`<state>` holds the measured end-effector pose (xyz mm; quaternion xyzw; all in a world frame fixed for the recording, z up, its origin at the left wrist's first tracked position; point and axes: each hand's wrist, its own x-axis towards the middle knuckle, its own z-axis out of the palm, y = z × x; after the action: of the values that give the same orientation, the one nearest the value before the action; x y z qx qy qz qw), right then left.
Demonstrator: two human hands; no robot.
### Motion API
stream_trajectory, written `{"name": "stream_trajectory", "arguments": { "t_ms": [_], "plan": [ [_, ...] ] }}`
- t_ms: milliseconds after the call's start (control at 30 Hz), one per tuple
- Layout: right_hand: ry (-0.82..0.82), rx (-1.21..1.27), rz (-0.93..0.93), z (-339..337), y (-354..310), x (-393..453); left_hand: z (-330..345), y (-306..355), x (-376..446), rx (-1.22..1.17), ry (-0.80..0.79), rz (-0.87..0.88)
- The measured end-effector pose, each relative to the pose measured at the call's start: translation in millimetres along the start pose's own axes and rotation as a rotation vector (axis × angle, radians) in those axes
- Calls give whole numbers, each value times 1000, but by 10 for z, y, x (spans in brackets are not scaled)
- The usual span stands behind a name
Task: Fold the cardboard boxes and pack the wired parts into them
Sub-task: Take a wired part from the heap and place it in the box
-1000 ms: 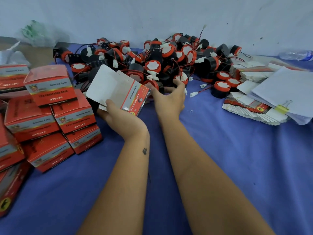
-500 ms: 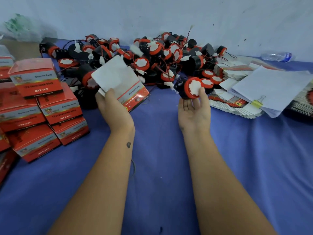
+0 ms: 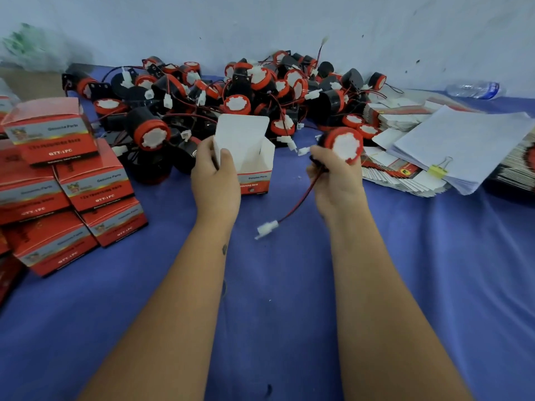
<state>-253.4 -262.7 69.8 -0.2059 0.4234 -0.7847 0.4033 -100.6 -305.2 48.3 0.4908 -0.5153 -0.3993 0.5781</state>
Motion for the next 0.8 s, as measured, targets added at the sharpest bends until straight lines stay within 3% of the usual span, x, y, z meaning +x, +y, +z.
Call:
{"name": "stream_trajectory", "arguments": {
  "t_ms": [100, 200, 400, 533, 633, 800],
  "plan": [
    [-51, -420, -210, 51, 1, -63, 6, -15, -2, 54, -55, -3],
    [-76, -563, -374, 135, -28, -136, -6, 2, -33, 10, -98, -28],
    [-279, -929, -735, 333, 48, -287, 5, 76, -24, -216, -125, -107],
    [-270, -1039, -657, 327, 120, -324, 12, 66, -26, -207, -90, -89],
    [-223, -1179, -711, 278, 111, -320, 5, 96, -28, -195, -74, -92],
    [-297, -1555, -780, 243, 92, -271, 3, 119, -42, -209, -86, -88]
  ]
}}
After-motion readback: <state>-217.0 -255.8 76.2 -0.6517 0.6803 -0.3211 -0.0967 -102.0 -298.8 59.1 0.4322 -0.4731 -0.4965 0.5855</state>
